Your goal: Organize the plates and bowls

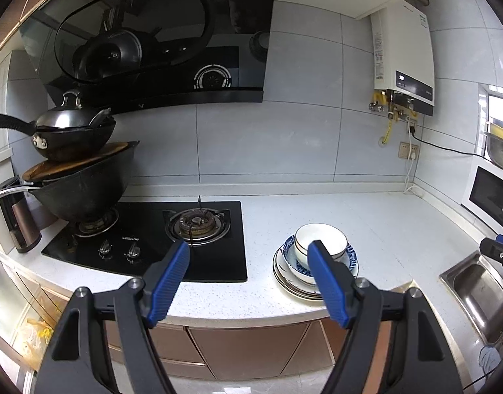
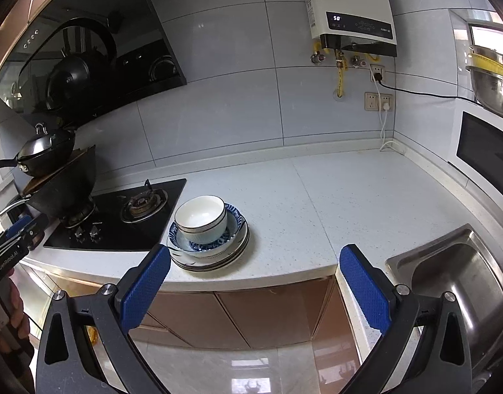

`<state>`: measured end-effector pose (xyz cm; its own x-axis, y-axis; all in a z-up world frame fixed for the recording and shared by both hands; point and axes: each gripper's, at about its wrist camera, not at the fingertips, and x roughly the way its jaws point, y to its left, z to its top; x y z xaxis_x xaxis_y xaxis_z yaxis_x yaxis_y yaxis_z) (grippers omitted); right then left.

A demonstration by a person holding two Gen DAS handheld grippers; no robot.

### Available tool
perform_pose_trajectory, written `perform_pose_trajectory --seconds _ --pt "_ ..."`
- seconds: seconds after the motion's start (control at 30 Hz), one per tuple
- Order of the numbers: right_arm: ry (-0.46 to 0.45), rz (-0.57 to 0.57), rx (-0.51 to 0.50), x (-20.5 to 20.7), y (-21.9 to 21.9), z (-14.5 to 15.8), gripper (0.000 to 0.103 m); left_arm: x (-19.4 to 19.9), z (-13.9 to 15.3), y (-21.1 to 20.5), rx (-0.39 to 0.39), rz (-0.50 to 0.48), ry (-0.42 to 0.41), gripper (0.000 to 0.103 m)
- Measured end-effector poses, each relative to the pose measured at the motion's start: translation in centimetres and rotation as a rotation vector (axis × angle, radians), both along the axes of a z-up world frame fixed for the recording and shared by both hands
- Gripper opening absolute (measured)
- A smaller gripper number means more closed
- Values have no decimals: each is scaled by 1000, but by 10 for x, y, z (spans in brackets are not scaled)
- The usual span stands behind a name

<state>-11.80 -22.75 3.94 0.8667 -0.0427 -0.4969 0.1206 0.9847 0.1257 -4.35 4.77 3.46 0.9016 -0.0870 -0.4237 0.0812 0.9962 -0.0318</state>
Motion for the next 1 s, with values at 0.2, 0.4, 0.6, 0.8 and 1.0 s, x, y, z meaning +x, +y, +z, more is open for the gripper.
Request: perform_pose_trajectory --seconds 0.2,0.4,0.6,0.8,1.0 --pt "-16 60 30 10 -12 1 102 -2 5 -11 25 36 -14 74" --pt "-46 122 38 16 -26 3 102 -7 11 -34 28 24 -23 74" --pt "-28 157 34 21 -32 -1 102 -7 14 -47 -2 7 -6 74" --pt "-50 160 52 15 -37 1 102 -13 15 -54 7 15 -9 74" --pt "-59 160 36 16 -40 6 102 -15 15 -51 7 30 -10 74"
